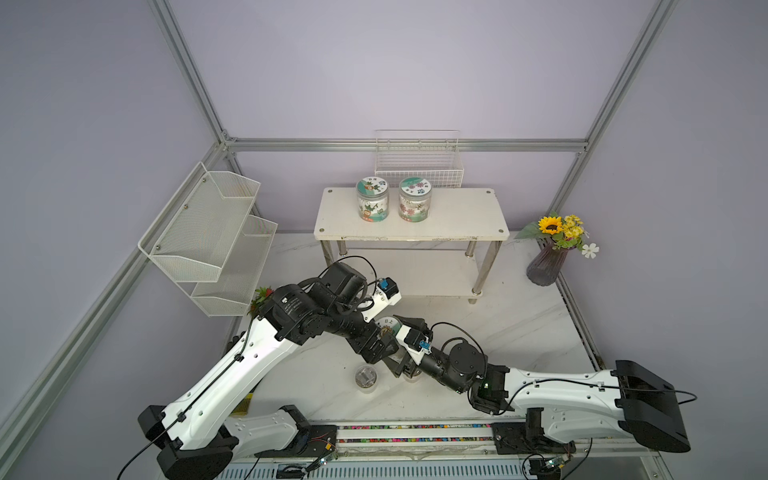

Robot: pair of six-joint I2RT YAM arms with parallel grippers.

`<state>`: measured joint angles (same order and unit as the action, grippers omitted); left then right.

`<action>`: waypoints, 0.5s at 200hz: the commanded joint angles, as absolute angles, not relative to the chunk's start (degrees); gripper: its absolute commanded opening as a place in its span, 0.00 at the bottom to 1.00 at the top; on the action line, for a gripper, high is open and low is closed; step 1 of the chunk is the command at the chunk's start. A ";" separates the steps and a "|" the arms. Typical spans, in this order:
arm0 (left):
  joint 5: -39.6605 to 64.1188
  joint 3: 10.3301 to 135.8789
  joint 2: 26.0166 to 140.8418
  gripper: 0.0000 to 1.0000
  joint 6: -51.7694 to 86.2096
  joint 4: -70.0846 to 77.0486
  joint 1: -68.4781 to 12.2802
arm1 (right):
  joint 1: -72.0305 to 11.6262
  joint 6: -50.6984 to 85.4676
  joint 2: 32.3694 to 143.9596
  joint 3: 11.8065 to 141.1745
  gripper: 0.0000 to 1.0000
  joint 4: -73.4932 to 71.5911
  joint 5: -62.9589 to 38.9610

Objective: Place the seed container on the shelf
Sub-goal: Pick up the seed jar at the center of the board.

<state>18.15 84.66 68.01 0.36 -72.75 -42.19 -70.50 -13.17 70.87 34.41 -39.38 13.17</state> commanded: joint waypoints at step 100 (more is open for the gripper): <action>12.02 87.44 62.03 1.00 1.40 -72.42 -41.92 | -69.53 -13.29 68.59 33.59 0.54 -40.17 13.81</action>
<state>14.06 84.88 64.03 0.47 -72.99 -42.17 -70.06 -13.19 70.26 34.17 -39.11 13.23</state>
